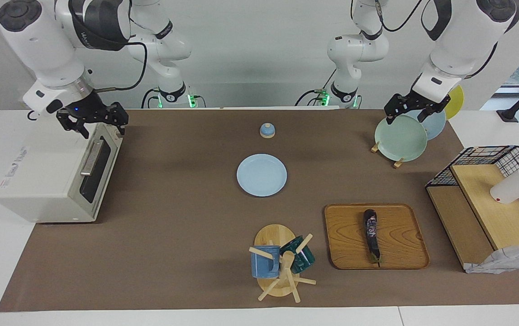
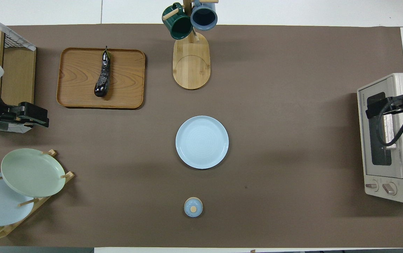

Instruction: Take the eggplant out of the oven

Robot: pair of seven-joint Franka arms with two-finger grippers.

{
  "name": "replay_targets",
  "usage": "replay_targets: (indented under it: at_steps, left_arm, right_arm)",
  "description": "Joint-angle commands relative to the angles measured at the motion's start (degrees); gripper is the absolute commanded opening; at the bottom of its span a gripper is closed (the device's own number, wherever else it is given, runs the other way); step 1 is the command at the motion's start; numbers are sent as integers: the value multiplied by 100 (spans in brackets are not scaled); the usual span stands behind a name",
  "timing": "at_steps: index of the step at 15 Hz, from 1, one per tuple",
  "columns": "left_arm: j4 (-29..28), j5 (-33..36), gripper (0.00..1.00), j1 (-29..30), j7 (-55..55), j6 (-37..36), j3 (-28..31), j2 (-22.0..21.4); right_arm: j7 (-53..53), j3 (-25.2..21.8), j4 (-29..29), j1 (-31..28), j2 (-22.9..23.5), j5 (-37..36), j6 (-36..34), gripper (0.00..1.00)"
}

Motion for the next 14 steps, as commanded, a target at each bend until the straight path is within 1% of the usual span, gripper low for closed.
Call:
replay_targets:
  at_steps: [1,5,9,14]
  left_arm:
    - [499,-24,100,-22,-160,-621,-59,227]
    - [245,-173,100,-14,-319,-526,-50,104]
    - [253,-182,100,-32,-328,-79,-50,138]
    - [244,-173,100,-32,-319,-25,-50,139]
  right_arm:
    - [78,38,-26,-74,-35,147,-82,100]
    - [86,38,-26,-74,-35,147,-82,100]
    - [78,38,-26,-74,-35,147,-82,100]
    - [78,38,-26,-74,-35,147,-82,100]
